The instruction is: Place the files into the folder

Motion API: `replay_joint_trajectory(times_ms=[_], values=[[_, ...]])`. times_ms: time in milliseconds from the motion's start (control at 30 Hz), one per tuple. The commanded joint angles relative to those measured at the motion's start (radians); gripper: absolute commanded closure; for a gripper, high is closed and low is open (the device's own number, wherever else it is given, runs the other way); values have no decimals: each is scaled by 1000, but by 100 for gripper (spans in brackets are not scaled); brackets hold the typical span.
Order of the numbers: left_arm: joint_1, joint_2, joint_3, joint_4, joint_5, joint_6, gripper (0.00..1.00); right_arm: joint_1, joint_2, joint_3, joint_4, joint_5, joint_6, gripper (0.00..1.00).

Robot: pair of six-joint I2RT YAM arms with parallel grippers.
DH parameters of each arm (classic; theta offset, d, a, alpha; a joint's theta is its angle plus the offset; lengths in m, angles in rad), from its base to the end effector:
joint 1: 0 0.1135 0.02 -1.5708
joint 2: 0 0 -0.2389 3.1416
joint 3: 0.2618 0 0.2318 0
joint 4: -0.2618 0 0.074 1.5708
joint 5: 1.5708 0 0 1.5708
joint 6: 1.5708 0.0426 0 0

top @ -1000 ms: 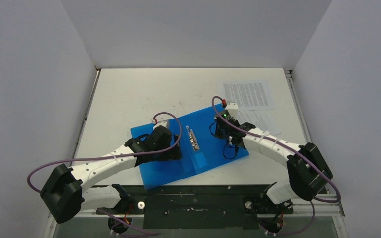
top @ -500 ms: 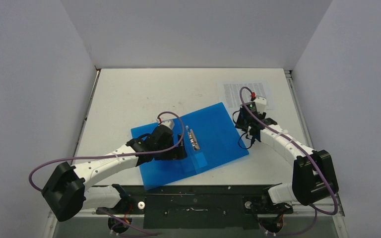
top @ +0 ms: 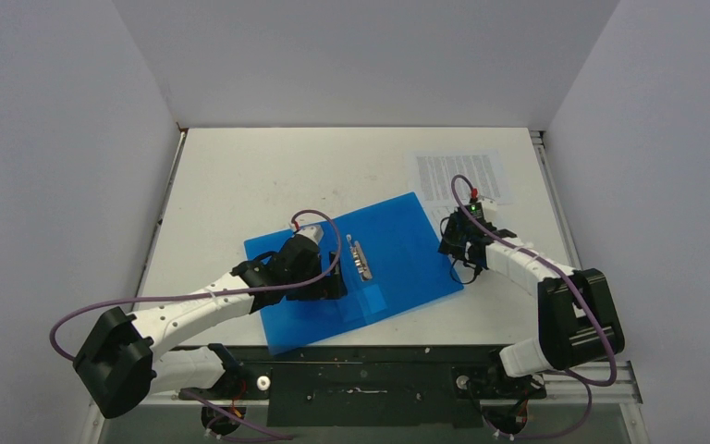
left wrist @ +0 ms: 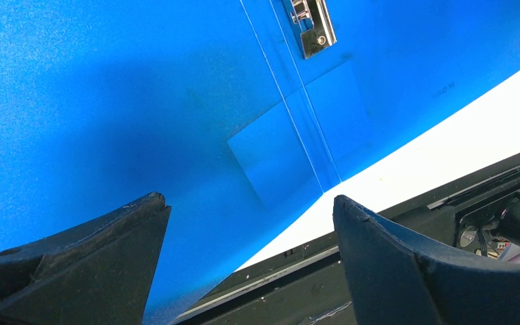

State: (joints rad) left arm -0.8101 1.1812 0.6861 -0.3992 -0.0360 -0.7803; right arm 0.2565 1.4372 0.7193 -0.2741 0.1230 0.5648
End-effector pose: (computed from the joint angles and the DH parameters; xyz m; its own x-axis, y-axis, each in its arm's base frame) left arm 0.1581 -0.1639 0.1900 -0.8804 -0.0947 -0.4647 0.1252 0.8986 -0.4205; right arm 0.2527 0.0609 0.1508 -0.7840 0.3436 -0.5170 0.2756 0.9389 0.2060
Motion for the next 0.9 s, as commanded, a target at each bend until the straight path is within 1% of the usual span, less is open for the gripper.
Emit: replay_joint_trajectory(times_ms=[0, 133, 400, 867], values=[[-6, -25, -4, 28, -5, 10, 9, 0, -2, -26, 83, -84, 30, 40], [-5, -25, -1, 24, -10, 9, 9, 4, -6, -55, 119, -159, 52, 41], [-6, -26, 1, 19, -17, 10, 9, 50, -29, -86, 159, -221, 99, 42], [-6, -33, 21, -3, -27, 10, 9, 216, -51, -45, 125, -138, 156, 43]])
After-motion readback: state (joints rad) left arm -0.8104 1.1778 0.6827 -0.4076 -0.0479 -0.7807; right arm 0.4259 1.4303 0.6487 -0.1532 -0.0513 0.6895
